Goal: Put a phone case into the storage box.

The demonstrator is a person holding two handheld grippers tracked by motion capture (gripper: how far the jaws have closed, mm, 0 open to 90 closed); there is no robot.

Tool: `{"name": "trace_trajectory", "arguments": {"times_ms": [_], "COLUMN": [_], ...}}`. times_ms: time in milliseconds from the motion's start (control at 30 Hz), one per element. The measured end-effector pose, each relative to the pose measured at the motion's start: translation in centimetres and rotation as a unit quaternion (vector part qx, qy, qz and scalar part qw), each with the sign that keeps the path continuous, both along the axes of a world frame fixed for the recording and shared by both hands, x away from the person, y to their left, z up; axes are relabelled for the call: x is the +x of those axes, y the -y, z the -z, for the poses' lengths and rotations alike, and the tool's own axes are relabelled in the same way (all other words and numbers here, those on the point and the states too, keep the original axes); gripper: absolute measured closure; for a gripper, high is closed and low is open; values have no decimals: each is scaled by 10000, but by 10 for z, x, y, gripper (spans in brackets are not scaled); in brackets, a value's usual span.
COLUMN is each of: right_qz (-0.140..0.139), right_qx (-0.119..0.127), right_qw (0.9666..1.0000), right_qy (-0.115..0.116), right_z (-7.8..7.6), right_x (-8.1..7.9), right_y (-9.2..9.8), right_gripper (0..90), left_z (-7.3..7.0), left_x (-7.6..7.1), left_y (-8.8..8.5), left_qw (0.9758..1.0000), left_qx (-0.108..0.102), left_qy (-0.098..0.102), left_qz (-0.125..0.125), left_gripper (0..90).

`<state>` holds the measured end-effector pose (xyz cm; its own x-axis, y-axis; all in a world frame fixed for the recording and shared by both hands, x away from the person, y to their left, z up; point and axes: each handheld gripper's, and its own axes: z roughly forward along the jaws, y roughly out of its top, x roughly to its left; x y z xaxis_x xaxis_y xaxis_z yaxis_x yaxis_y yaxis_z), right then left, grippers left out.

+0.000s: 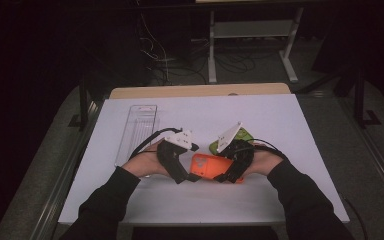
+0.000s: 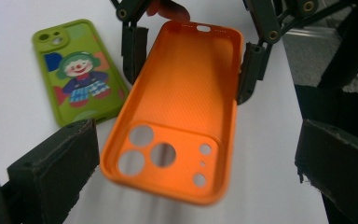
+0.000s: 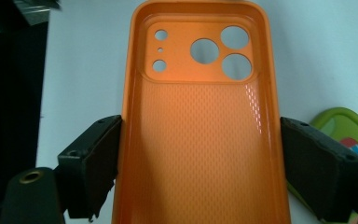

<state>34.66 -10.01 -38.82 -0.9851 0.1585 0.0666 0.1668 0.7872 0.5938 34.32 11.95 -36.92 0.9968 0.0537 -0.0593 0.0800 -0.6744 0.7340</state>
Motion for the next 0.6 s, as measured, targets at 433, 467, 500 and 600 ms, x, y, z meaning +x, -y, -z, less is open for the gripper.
{"name": "trace_trajectory", "arguments": {"times_ms": [433, 467, 500, 600], "right_qz": [-440, -445, -445, -484], "right_qx": [70, 52, 52, 61], "right_qw": [9989, 9989, 9989, 9986], "right_qy": [146, 166, 166, 197], "right_z": [-6, -6, -6, -8], "right_x": [-7, -7, -7, -8], "right_y": [-7, -8, -8, -8], "right_gripper": [154, 154, 154, 154], "left_z": [17, 19, 19, 22], "left_x": [3, 3, 3, 3], "left_y": [19, 20, 20, 22], "left_qw": [9985, 9983, 9983, 9974], "left_qx": [425, 453, 453, 586], "left_qy": [-114, -116, -116, -95], "left_qz": [335, 353, 353, 410], "left_gripper": [0, 0, 0, 0]}}
